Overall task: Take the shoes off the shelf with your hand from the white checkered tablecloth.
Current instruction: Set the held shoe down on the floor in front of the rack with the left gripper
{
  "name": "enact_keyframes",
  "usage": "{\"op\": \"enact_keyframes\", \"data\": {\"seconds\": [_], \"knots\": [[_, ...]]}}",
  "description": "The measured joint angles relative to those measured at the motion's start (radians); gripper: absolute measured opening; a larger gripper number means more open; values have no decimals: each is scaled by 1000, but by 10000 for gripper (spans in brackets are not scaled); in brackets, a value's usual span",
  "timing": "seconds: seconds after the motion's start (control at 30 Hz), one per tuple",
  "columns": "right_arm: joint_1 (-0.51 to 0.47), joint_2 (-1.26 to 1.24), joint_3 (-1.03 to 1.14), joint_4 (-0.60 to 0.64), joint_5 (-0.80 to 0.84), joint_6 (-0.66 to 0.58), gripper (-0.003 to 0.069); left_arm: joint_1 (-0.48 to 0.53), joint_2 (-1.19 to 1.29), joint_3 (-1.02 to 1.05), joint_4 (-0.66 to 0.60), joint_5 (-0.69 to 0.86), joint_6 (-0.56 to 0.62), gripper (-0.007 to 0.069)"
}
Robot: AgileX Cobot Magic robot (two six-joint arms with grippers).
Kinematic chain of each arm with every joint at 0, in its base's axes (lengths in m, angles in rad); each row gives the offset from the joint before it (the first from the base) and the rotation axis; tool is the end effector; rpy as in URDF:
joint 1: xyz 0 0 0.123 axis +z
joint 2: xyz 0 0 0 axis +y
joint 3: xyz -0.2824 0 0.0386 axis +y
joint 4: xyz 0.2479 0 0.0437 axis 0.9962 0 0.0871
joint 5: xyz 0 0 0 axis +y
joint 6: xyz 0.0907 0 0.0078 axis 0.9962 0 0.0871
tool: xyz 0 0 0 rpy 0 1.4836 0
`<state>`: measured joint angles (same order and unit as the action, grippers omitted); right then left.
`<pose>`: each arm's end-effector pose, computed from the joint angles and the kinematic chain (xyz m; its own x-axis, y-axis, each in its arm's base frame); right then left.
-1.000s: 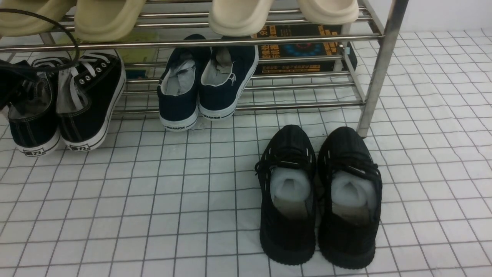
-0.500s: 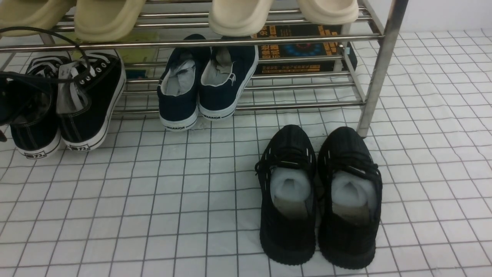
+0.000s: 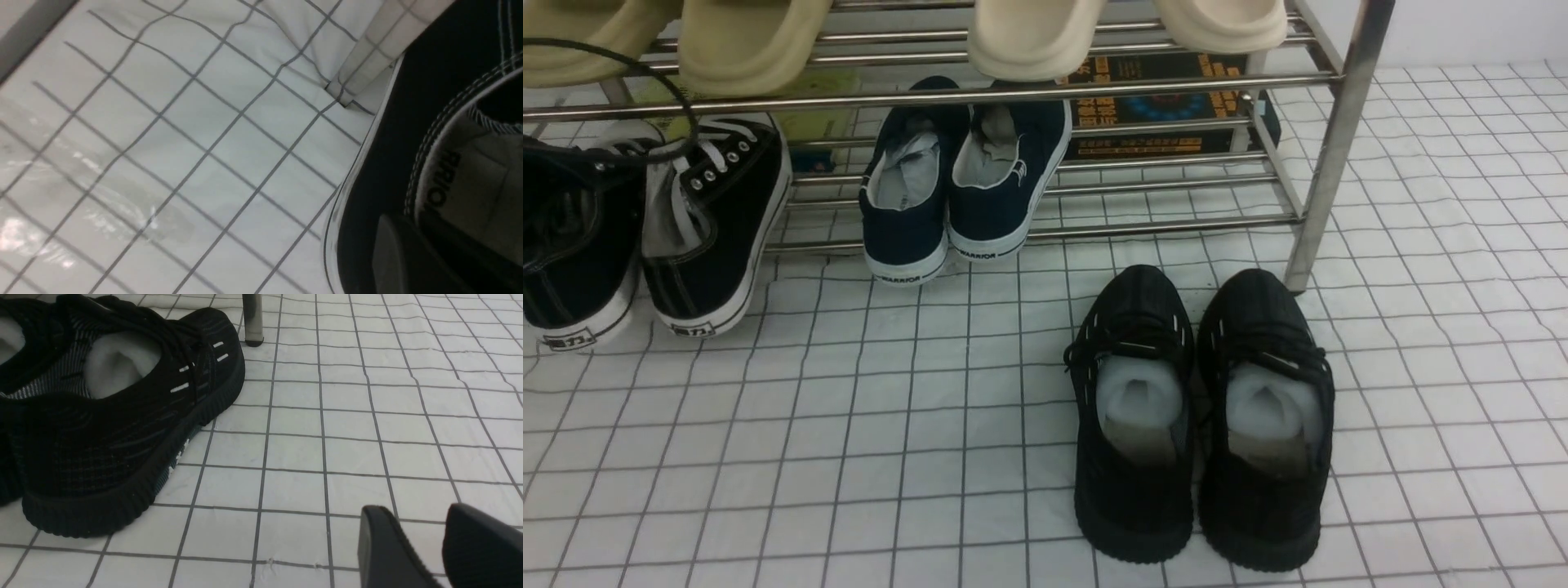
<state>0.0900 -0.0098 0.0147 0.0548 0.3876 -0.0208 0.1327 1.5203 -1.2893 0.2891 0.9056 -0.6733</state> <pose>0.0517 0.0066 0.1739 -0.3020 0.0028 -0.9533 -0.1005 0.9943 0.0348 0.3157 0.0628 0.3167 -0.6335 -0.5488 -0.5455 -0.6157 0.7845 -0.0742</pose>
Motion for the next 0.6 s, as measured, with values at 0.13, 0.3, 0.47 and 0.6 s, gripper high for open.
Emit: {"op": "enact_keyframes", "data": {"seconds": [0.13, 0.3, 0.47, 0.6], "knots": [[0, 0, 0, 0, 0, 0, 239, 0, -128, 0, 2, 165, 49, 22], [0, 0, 0, 0, 0, 0, 239, 0, -232, 26, 13, 280, 60, 21], [0, 0, 0, 0, 0, 0, 239, 0, -313, 133, 19, 312, 61, 21], [0, 0, 0, 0, 0, 0, 239, 1, -370, 243, 31, 279, 40, 21]]}}
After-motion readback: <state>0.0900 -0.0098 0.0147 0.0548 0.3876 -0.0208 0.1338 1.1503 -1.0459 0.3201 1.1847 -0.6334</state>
